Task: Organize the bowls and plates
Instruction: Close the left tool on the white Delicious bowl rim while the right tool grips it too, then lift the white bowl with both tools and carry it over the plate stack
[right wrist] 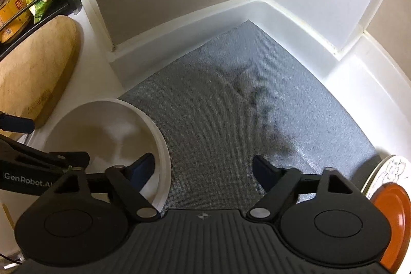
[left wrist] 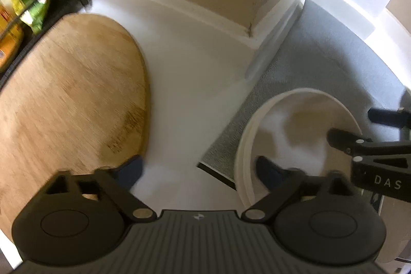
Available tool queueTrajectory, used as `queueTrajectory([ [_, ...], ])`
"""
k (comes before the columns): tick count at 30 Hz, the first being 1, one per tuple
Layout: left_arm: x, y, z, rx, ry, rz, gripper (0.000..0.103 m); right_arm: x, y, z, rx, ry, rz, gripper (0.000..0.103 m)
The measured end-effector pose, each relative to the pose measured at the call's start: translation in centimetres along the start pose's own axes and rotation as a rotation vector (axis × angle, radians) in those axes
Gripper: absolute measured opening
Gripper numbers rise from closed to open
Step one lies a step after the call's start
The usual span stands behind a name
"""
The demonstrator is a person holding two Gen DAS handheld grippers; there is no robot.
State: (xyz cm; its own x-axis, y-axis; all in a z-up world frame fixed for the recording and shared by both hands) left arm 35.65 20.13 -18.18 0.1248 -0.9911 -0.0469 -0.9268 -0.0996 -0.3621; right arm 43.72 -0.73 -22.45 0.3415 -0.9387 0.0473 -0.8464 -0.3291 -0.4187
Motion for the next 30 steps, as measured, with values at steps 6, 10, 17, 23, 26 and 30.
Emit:
queueTrajectory([
  [6,1.7,-0.1,-0.9,0.001,0.108,0.036,0.019,-1.5,0.5,-0.3,-0.022,-0.120,-0.002,0.020],
  [10,2.2,-0.2,-1.5,0.024,0.120,0.054,0.012,-2.4,0.1,-0.7,0.008,-0.136,-0.002,0.011],
  [17,1.5,-0.7,-4.0,0.071,0.173,0.032,0.012,-2.2,-0.3,-2.8,0.068,-0.165,0.052,0.012],
  [23,1.1,-0.5,-7.0,0.129,0.200,0.054,0.012,-2.3,-0.4,-6.0,0.148,-0.161,0.088,0.012],
  [26,1.4,-0.2,-8.9,0.164,0.216,0.075,0.012,-2.3,-0.1,-7.9,0.187,-0.147,0.106,0.012],
  [30,2.1,0.5,-11.1,0.200,0.244,0.118,0.012,-2.1,1.0,-10.6,0.239,-0.117,0.131,0.012],
])
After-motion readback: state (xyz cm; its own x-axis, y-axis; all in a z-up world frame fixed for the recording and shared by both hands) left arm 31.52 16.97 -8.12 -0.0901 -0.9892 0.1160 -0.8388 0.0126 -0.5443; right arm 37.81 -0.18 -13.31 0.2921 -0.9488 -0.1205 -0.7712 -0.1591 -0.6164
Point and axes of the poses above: each gripper's, at about its wrist camera, not at the fingertips, and z roughly the way its jaws point, x to its right, y to its underside, the point moved 8 cm from there along z, roughly the way its jaws point
